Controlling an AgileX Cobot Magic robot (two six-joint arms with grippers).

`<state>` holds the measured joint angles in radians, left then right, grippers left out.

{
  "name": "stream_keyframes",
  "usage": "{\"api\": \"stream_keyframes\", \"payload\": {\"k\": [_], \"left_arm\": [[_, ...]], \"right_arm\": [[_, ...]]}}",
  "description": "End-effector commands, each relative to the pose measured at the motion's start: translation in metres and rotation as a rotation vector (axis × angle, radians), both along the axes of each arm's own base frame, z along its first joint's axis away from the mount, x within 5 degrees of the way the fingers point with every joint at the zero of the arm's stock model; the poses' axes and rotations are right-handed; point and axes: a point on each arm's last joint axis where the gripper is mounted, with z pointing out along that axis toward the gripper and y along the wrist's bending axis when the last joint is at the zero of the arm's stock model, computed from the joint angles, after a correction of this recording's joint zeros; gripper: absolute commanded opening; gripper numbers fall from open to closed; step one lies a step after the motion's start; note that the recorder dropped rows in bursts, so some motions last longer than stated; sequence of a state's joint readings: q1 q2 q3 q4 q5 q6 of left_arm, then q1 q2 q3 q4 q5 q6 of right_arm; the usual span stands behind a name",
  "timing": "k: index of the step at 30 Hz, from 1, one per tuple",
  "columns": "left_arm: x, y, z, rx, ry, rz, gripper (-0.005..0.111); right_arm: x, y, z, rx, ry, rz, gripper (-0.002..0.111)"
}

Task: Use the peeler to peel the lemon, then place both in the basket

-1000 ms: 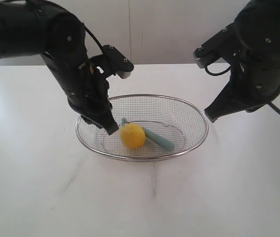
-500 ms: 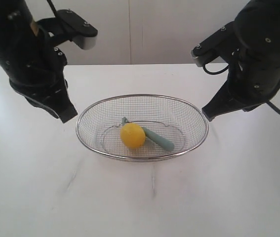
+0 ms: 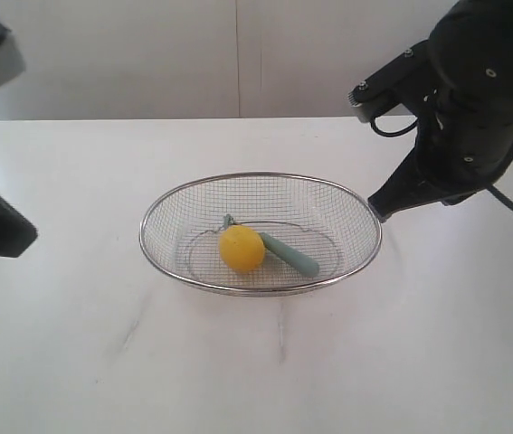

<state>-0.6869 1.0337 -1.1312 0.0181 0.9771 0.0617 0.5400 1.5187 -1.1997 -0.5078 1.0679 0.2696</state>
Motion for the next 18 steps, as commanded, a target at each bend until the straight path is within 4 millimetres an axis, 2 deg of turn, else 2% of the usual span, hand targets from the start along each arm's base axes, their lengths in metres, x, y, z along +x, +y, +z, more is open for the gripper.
{"api": "stream_keyframes", "payload": {"k": [1, 8, 18], "left_arm": [[-0.03, 0.024, 0.009, -0.062, -0.054, 0.01, 0.0], [-0.053, 0.042, 0.022, -0.133, -0.123, 0.005, 0.0], [-0.056, 0.044, 0.024, -0.141, -0.133, 0.005, 0.0]], "right_arm": [[-0.001, 0.001, 0.002, 0.036, -0.016, 0.001, 0.007], [0.001, 0.003, 0.002, 0.058, -0.03, 0.011, 0.007], [0.004, 0.006, 0.004, 0.085, -0.065, 0.034, 0.007]]}}
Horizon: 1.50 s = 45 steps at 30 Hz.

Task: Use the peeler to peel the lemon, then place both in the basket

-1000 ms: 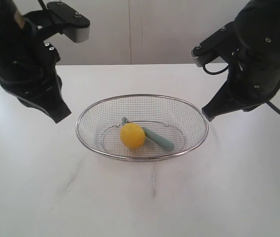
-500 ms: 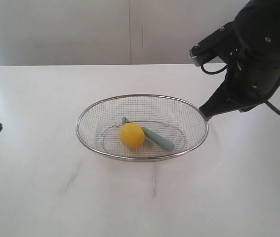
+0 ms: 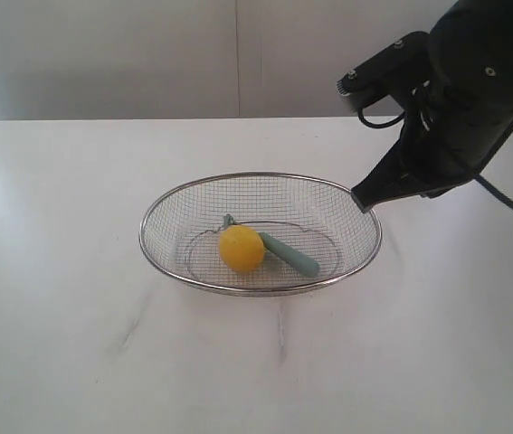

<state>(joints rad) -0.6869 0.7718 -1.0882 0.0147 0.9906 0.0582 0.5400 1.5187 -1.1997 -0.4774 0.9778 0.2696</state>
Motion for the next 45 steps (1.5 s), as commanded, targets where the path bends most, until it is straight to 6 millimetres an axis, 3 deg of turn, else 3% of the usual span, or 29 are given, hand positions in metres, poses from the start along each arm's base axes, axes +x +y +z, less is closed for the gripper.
{"api": "stream_keyframes", "payload": {"k": [1, 9, 15, 26, 45], "left_arm": [[-0.003, 0.001, -0.002, -0.008, 0.022, 0.002, 0.0], [-0.002, 0.005, -0.001, -0.013, 0.015, 0.035, 0.0], [-0.006, 0.028, 0.004, -0.046, -0.033, 0.208, 0.0], [-0.059, 0.063, 0.018, -0.146, -0.242, 0.429, 0.0], [-0.113, 0.072, 0.017, -0.199, -0.432, 0.569, 0.0]], "right_arm": [[-0.001, -0.001, 0.003, 0.012, -0.016, -0.001, 0.007], [-0.001, 0.0, 0.002, 0.024, -0.009, -0.005, 0.007], [-0.002, 0.0, 0.002, 0.023, -0.004, -0.007, 0.007], [-0.002, 0.0, 0.002, 0.023, -0.004, -0.007, 0.007], [-0.001, 0.001, 0.002, 0.036, -0.012, -0.002, 0.007]]}}
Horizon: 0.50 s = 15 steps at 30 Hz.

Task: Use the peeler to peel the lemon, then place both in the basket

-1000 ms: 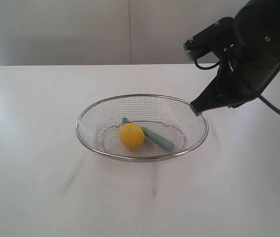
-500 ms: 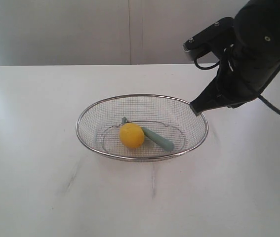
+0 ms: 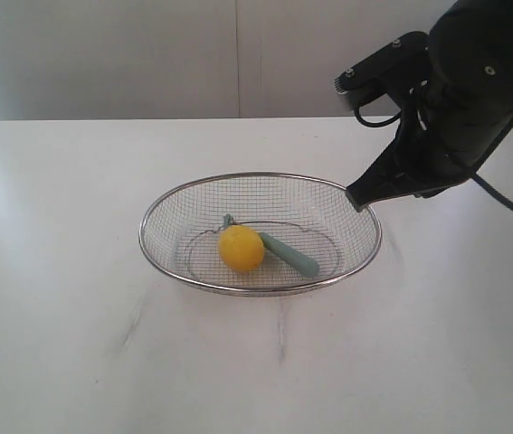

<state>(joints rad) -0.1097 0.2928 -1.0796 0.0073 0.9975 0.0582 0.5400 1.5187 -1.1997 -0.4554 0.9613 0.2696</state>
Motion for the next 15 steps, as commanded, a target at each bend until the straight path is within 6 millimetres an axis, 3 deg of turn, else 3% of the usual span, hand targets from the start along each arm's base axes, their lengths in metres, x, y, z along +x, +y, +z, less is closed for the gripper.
{"api": "stream_keyframes", "payload": {"k": [1, 3, 8, 15], "left_arm": [[-0.003, 0.0, -0.002, -0.007, -0.001, 0.009, 0.0], [0.003, -0.001, -0.01, -0.005, 0.025, 0.009, 0.0], [0.026, -0.003, -0.057, 0.006, 0.176, 0.007, 0.0], [0.03, -0.004, -0.108, 0.017, 0.281, 0.008, 0.0]], "right_arm": [[-0.001, -0.001, 0.003, 0.009, -0.012, -0.004, 0.007], [-0.001, -0.001, 0.003, 0.009, -0.012, -0.004, 0.007], [-0.001, -0.001, 0.002, 0.013, -0.009, -0.005, 0.007], [-0.001, -0.001, 0.002, 0.016, -0.01, -0.005, 0.007]]}}
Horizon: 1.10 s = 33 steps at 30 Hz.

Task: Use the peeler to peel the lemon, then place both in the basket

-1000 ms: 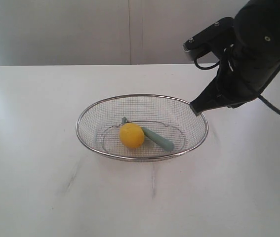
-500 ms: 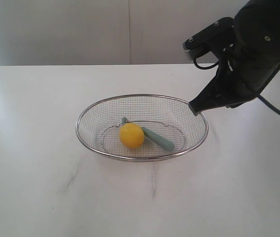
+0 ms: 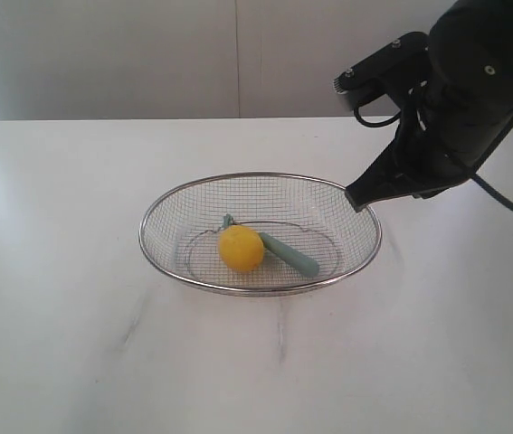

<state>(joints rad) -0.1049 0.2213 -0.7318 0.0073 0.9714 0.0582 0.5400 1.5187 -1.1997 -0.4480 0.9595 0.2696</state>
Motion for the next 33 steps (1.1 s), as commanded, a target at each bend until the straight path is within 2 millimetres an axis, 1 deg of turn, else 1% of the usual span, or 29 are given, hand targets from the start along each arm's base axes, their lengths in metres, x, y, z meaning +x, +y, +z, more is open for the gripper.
{"api": "stream_keyframes", "payload": {"k": [1, 5, 21, 24, 27, 31, 33], "left_arm": [[-0.001, 0.0, -0.023, -0.007, 0.046, 0.003, 0.0], [-0.003, 0.0, -0.029, -0.001, 0.092, 0.001, 0.0], [-0.003, 0.0, -0.028, -0.001, 0.089, 0.001, 0.0], [-0.005, -0.001, -0.027, -0.01, 0.067, -0.002, 0.0], [-0.01, -0.005, -0.026, -0.059, 0.031, -0.031, 0.0], [-0.023, -0.011, -0.026, -0.141, -0.026, -0.088, 0.0], [-0.029, -0.011, -0.026, -0.149, -0.059, -0.095, 0.0]], "right_arm": [[-0.001, -0.001, 0.003, 0.008, -0.012, -0.004, 0.007], [-0.001, -0.001, 0.003, 0.01, -0.014, -0.003, 0.007], [-0.001, -0.001, 0.002, 0.023, -0.009, -0.02, 0.007], [-0.001, -0.001, 0.002, 0.023, -0.009, -0.02, 0.007], [-0.001, -0.001, 0.002, 0.023, -0.009, -0.02, 0.007], [-0.002, 0.0, 0.002, 0.031, -0.005, -0.022, 0.007], [-0.002, 0.001, 0.002, 0.044, 0.001, -0.025, 0.007]]}}
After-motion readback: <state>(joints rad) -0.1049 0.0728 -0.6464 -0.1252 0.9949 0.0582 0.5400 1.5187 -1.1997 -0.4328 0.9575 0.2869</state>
